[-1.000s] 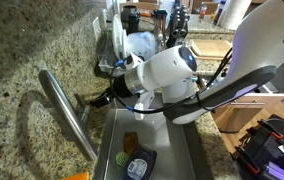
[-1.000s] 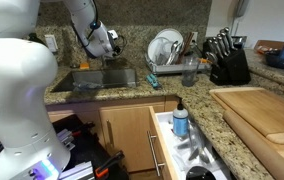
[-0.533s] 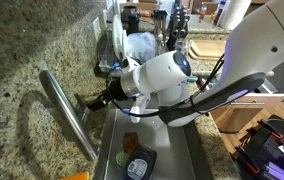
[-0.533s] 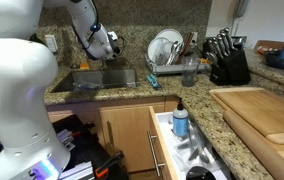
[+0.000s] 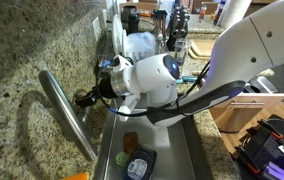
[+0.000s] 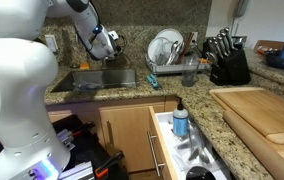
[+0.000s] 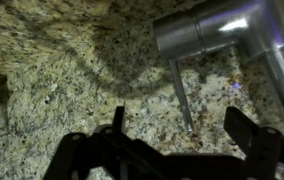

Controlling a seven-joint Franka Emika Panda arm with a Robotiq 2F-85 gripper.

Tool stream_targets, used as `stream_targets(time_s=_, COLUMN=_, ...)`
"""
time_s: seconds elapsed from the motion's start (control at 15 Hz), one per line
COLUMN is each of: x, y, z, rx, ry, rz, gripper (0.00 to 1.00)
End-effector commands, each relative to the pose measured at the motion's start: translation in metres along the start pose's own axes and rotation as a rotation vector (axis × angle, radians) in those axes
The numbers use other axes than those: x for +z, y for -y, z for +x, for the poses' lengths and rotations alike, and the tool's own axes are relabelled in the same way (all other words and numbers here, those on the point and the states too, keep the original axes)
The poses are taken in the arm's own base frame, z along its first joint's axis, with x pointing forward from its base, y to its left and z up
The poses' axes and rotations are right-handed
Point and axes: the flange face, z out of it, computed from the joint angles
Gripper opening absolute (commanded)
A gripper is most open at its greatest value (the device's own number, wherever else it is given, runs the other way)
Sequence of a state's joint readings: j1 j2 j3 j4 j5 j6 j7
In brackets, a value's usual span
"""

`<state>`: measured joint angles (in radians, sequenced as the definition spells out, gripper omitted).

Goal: Push the faucet handle to the right

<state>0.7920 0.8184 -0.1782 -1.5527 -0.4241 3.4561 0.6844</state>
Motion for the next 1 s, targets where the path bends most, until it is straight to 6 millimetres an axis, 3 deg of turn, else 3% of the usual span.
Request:
stream_targets(time_s=0.0, x=0.0, y=0.0, z=0.0, rx=0.0, ry=0.0, rz=0.0, gripper=1.0)
stream_targets(time_s=0.33, x=0.016, y=-0.013, z=-0.003, rx=0.009, ry=-0.015, rz=-0.025, gripper=1.0)
stream_targets(time_s=0.67, x=0.039, y=-0.005, z=0.025, rx=0.014, ry=-0.126, rz=-0.003, gripper=1.0)
stream_targets(time_s=0.73, x=0.041, y=-0.007, z=0.028, rx=0.013, ry=-0.143, rz=-0.012, gripper=1.0)
stream_targets(time_s=0.8, x=0.03, y=-0.005, z=0.022, rx=0.036, ry=-0.1, rz=-0.006, gripper=1.0)
stream_targets(time_s=0.93, x=0.033, y=-0.004, z=0.022, rx=0.037, ry=-0.107, rz=-0.005, gripper=1.0)
